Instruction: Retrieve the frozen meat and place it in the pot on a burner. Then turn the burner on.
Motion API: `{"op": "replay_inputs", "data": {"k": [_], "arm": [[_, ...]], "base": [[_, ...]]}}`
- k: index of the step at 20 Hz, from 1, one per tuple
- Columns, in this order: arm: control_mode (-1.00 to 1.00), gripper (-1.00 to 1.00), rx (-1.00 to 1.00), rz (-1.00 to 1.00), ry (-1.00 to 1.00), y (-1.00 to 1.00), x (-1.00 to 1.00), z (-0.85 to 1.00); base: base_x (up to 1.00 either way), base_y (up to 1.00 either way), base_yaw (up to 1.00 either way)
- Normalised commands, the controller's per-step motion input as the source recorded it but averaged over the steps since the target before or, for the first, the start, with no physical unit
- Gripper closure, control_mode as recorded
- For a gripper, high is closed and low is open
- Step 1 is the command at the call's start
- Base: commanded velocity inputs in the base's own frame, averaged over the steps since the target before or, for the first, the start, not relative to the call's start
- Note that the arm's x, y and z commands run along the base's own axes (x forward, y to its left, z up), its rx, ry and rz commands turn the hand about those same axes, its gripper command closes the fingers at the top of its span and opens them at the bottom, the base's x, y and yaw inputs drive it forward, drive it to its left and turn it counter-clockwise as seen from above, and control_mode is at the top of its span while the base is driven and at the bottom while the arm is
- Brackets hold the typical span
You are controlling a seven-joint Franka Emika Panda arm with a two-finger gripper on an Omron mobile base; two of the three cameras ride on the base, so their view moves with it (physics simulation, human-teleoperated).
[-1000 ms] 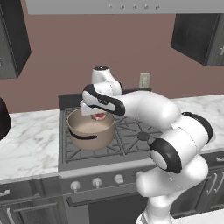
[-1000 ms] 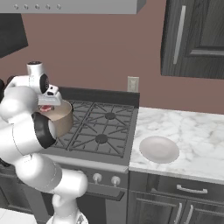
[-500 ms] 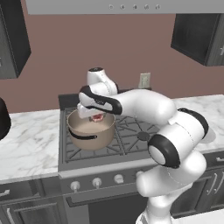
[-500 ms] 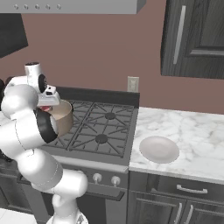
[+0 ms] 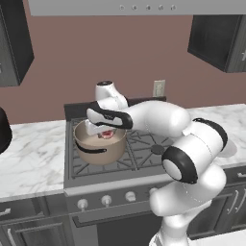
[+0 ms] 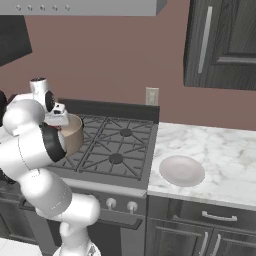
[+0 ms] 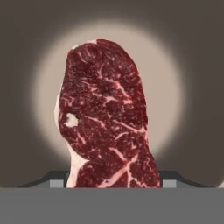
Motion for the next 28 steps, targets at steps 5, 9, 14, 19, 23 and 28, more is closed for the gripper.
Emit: {"op": "replay_inputs", "data": {"k": [5,9,14,19,23,28], "arm": [[-1.0,1.0,0.0,0.0,-0.01,0.0,0.0,-0.19],[-1.0,1.0,0.0,0.0,0.0,0.0,0.0,-0.1],[-1.0,1.0,0.0,0.0,0.0,0.0,0.04,-0.08],[-1.0,1.0,0.0,0.0,0.0,0.0,0.03,-0.08],[-1.0,1.0,0.0,0.0,0.0,0.0,0.01,-0.18],[-1.0,1.0,0.0,0.0,0.0,0.0,0.0,-0.16]], "base": [[0.0,0.0,0.0],[0.0,0.0,0.0],[0.0,0.0,0.0],[0.0,0.0,0.0],[0.0,0.0,0.0],[0.0,0.0,0.0]]}}
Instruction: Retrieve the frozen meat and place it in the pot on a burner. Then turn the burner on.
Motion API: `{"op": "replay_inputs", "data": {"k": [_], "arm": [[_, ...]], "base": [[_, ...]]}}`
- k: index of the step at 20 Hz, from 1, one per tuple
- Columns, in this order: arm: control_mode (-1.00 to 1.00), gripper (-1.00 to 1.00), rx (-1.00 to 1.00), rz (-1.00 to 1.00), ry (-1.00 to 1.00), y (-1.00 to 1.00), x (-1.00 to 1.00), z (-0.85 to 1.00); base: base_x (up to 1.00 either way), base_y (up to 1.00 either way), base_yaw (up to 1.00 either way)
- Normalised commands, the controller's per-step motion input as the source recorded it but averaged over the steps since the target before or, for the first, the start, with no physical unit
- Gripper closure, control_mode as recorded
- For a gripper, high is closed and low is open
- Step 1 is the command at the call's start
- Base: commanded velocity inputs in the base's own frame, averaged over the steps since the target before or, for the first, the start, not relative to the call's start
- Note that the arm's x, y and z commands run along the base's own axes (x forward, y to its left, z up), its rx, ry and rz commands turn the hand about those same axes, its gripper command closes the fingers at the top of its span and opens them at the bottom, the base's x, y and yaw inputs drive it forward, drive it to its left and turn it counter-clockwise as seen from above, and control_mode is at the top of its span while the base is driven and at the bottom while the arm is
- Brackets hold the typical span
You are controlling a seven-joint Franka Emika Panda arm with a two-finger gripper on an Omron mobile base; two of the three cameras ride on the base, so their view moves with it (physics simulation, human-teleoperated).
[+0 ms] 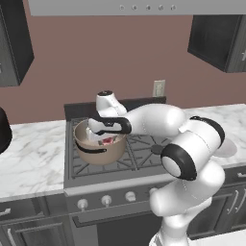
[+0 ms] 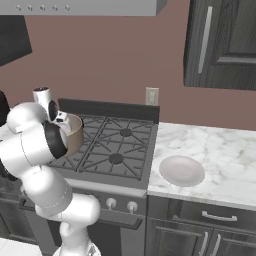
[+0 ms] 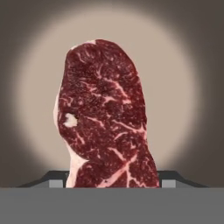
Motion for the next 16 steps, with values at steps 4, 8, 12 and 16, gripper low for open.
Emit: {"op": "replay_inputs", "data": {"k": [4,8,12,16], "arm": [[-1.0,1.0,0.0,0.0,0.0,0.0,0.01,-0.16],[-1.0,1.0,0.0,0.0,0.0,0.0,0.05,-0.12],[-1.0,1.0,0.0,0.0,0.0,0.0,0.08,-0.15],[-1.0,1.0,0.0,0.0,0.0,0.0,0.11,-0.02]], "base": [[0.0,0.0,0.0],[0.0,0.0,0.0],[0.0,0.0,0.0],[0.0,0.0,0.0]]}}
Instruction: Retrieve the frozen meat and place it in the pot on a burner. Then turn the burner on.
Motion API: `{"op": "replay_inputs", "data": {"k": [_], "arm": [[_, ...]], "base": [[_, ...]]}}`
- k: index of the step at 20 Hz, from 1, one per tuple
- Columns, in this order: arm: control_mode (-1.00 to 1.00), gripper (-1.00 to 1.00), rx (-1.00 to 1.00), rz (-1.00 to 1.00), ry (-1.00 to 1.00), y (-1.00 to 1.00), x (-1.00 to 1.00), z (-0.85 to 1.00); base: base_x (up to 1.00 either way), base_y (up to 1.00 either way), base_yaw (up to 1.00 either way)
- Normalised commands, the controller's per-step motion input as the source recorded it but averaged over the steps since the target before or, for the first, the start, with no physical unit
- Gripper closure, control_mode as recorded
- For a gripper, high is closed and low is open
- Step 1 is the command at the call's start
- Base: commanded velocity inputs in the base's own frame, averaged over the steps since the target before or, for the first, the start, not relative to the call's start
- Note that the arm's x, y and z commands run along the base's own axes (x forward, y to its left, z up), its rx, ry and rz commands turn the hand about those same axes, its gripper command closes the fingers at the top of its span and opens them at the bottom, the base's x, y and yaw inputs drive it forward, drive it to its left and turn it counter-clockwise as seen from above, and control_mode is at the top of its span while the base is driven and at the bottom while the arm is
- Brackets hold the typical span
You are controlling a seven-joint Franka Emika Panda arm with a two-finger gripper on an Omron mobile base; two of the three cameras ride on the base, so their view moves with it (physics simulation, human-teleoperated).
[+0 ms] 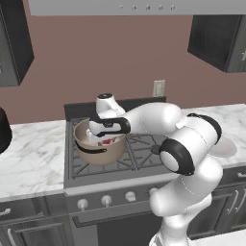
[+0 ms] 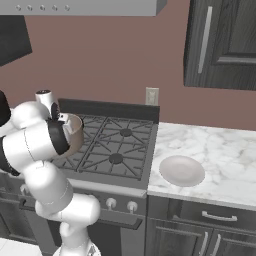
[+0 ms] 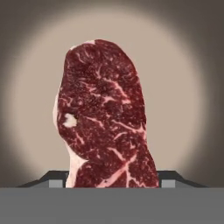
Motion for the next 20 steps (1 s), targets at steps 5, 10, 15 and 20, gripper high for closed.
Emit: {"op": "replay_inputs", "data": {"k": [5,10,15,20], "arm": [[-1.0,1.0,0.0,0.0,0.0,0.0,0.04,0.0],[-1.0,1.0,0.0,0.0,0.0,0.0,0.0,0.0],[-1.0,-1.0,0.0,0.0,0.0,0.0,0.0,0.0],[-1.0,-1.0,0.0,0.0,0.0,0.0,0.0,0.0]], "base": [[0.0,0.0,0.0],[0.0,0.0,0.0],[0.0,0.0,0.0],[0.0,0.0,0.0]]}}
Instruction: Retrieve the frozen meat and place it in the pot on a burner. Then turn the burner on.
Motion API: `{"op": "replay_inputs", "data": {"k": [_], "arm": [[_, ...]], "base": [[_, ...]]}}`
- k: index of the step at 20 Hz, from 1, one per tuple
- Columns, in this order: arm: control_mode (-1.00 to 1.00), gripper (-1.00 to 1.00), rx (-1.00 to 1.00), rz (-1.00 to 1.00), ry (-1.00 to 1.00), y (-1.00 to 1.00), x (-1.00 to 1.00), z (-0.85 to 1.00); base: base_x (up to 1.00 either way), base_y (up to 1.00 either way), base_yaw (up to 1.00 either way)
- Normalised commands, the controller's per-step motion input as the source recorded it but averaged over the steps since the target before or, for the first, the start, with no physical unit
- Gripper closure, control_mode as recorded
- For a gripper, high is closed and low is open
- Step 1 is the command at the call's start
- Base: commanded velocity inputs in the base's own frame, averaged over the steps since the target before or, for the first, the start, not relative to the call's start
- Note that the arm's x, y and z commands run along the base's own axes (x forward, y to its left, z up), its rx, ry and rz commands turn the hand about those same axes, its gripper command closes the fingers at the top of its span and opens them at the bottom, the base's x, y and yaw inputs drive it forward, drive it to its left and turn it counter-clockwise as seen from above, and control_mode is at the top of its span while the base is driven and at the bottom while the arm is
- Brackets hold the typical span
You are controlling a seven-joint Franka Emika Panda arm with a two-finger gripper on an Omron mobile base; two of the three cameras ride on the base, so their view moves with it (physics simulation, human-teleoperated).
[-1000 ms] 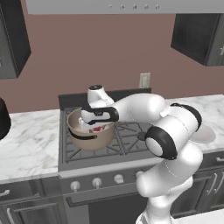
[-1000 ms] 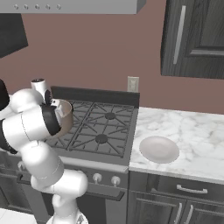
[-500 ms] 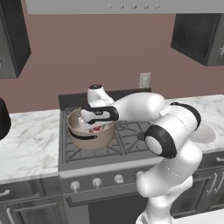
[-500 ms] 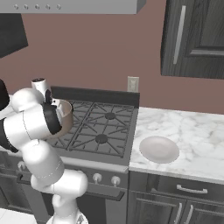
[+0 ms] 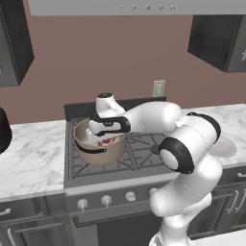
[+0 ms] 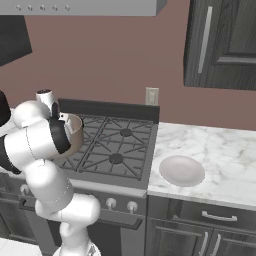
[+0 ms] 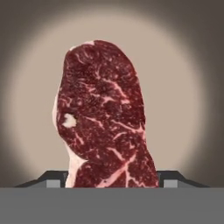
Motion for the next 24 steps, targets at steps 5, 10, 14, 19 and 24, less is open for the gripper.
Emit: {"op": "replay_inputs", "data": {"k": [5,10,14,19,24], "arm": [[-1.0,-1.0,0.0,0.0,0.0,0.0,0.0,0.0],[-1.0,-1.0,0.0,0.0,0.0,0.0,0.01,0.01],[-1.0,-1.0,0.0,0.0,0.04,0.0,0.15,0.36],[-1.0,-1.0,0.0,0.0,0.0,0.0,0.01,0.56],[-1.0,-1.0,0.0,0.0,0.0,0.0,-0.21,0.54]], "base": [[0.0,0.0,0.0],[0.0,0.0,0.0],[0.0,0.0,0.0],[0.0,0.0,0.0],[0.0,0.0,0.0]]}}
